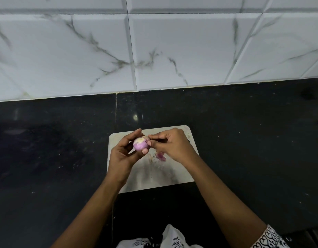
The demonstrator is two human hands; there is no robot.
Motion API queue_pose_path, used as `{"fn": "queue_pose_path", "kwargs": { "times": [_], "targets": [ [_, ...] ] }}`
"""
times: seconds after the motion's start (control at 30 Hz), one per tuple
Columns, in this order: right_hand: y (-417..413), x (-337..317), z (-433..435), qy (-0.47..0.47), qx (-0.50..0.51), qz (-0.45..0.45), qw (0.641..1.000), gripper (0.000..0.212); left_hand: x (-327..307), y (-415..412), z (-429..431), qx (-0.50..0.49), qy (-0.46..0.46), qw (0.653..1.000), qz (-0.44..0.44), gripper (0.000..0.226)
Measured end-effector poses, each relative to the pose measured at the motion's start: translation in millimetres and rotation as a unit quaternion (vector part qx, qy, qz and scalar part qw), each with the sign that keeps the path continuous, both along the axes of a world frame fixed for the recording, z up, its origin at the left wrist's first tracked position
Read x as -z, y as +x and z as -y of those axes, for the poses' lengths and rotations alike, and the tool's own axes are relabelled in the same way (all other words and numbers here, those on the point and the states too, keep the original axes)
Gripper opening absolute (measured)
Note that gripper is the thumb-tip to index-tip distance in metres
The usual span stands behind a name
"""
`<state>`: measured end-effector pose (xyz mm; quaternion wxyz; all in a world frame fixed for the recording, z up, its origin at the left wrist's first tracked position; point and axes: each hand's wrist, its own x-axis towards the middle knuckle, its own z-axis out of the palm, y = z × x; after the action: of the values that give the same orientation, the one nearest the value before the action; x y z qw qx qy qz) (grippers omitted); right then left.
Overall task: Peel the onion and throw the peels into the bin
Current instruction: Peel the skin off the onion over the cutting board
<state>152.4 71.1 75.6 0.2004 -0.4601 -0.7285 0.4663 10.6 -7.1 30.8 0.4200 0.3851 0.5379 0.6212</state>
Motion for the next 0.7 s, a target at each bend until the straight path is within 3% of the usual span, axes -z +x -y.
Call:
{"fn": "queue_pose_path", "kwargs": {
  "times": [0.37, 0.53, 0.7],
  "targets": [
    [-2, -2, 4, 0.104, -0.03, 0.044, 0.993, 0.029, -3, -1, -1, -0.002, 0.009, 1.0, -0.025, 0.054],
    [-2, 8, 8, 0.199, -0.009, 0.003, 0.98, 0.027, -1, 2, -3, 0.0, 0.021, 1.0, 0.0, 0.055],
    [3, 8, 1, 0.17, -0.017, -0.059, 0.984, 0.028, -4, -3, -7, 0.018, 0.009, 0.996, 0.089, 0.064]
  ]
}}
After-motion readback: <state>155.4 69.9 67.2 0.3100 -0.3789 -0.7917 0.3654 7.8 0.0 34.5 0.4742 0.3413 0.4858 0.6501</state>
